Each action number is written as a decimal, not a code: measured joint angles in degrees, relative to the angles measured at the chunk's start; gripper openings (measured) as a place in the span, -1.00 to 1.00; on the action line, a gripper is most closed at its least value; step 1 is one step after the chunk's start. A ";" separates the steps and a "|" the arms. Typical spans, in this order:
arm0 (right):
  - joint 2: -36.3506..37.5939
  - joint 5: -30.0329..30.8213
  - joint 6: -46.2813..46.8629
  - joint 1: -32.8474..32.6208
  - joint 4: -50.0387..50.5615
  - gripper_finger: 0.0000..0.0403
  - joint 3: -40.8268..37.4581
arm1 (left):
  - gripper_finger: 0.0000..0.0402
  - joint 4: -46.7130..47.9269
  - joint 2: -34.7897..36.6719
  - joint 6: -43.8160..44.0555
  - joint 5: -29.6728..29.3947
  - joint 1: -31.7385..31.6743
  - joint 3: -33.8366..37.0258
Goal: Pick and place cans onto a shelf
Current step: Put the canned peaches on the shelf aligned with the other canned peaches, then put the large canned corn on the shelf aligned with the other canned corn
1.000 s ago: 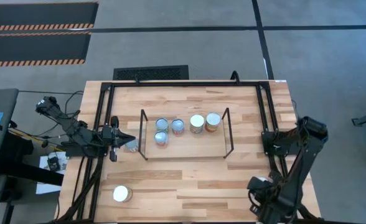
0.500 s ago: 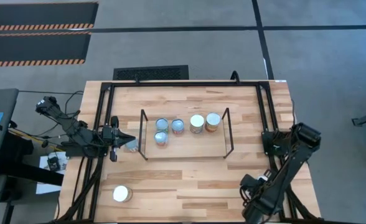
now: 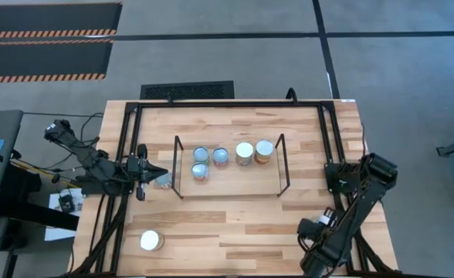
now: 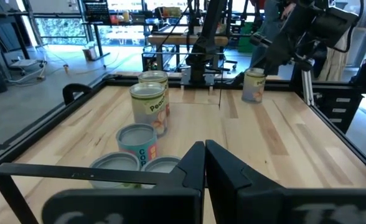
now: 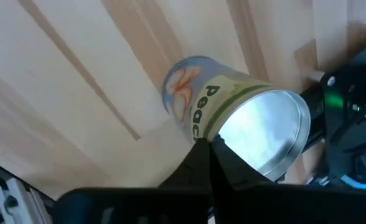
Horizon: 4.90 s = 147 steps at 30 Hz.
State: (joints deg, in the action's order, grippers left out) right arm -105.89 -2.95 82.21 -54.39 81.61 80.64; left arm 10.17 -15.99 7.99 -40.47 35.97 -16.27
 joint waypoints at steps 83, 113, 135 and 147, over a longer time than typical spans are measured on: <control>-6.68 21.28 -80.30 42.07 -6.39 -0.66 23.35 | -1.00 3.33 -0.11 1.39 -0.02 0.01 0.00; 18.84 19.41 -85.41 23.39 -73.10 -0.98 -17.68 | -1.00 7.93 -2.37 3.77 9.90 3.66 0.00; 24.06 31.70 -84.59 9.84 -80.97 -0.98 -24.44 | -1.00 23.08 -44.11 23.60 2.41 24.46 -27.02; 24.09 31.58 -81.77 10.23 -80.57 -0.98 -24.39 | -0.95 48.44 -75.51 47.84 17.77 28.98 -56.67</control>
State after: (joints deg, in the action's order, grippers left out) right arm -81.80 28.63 0.44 -44.16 1.03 56.25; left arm 58.62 -91.50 55.83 -22.70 64.95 -72.95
